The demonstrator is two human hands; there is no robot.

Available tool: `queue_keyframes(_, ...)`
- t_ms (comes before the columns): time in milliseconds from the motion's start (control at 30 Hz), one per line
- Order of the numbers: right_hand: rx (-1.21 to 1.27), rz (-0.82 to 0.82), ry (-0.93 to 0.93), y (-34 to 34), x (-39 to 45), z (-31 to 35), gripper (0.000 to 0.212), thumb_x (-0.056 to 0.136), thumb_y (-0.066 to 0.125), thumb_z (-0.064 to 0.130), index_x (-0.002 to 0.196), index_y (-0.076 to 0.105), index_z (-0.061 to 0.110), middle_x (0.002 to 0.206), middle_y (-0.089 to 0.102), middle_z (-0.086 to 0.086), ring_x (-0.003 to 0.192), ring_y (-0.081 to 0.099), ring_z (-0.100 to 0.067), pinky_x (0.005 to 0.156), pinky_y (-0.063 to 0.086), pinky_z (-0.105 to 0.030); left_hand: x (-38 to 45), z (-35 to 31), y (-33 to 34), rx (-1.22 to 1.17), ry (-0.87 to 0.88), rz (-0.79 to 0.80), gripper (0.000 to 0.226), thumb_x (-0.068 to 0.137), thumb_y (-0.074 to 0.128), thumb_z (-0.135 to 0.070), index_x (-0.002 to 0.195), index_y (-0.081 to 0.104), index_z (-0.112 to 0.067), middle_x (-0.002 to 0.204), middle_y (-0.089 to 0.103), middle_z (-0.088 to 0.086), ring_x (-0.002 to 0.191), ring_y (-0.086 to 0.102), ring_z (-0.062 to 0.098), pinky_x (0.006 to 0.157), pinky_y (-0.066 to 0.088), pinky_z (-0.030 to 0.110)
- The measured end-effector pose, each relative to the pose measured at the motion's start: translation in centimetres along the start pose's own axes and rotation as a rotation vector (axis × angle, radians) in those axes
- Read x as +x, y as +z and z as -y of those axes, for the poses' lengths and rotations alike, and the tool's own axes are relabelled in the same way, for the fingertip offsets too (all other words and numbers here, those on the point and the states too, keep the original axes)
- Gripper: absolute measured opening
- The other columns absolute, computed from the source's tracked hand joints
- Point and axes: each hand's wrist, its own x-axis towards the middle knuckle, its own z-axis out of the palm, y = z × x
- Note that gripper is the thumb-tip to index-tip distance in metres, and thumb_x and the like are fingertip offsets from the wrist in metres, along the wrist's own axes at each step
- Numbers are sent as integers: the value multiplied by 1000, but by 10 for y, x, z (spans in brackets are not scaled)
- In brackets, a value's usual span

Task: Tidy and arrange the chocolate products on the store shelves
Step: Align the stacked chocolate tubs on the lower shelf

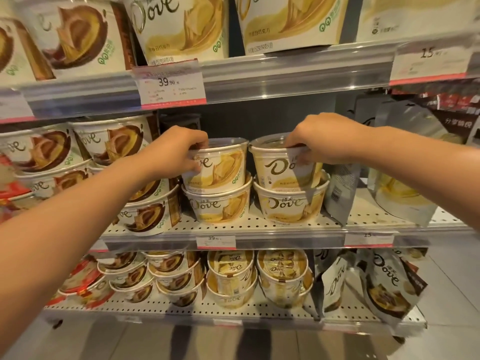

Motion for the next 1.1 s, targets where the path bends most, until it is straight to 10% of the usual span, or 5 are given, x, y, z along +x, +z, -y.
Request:
queue_keyframes(533, 432, -12, 102, 24, 5, 2, 40, 82, 67, 30, 121, 62, 19, 109, 61, 1, 95, 51, -13, 81, 41, -28, -4, 10, 12, 3, 27, -61, 25, 76, 72, -12, 95, 56, -14, 92, 60, 2, 89, 58, 21, 74, 47, 34)
queue_keyframes(733, 433, 12, 90, 22, 5, 1, 44, 83, 67, 29, 125, 60, 19, 122, 62, -2, 116, 52, -22, 97, 43, -37, -6, -4, 16, 41, -9, 105, 57, 80, 69, -28, 126, 36, -23, 107, 60, 5, 94, 59, 24, 75, 53, 39)
queue_keyframes(1100, 531, -5, 91, 26, 3, 0, 38, 83, 67, 23, 120, 63, 18, 111, 66, -1, 98, 57, -18, 82, 46, -30, -1, -10, -2, 231, 10, -62, 36, 84, 65, -20, 117, 49, -17, 101, 61, 8, 91, 58, 28, 68, 41, 33)
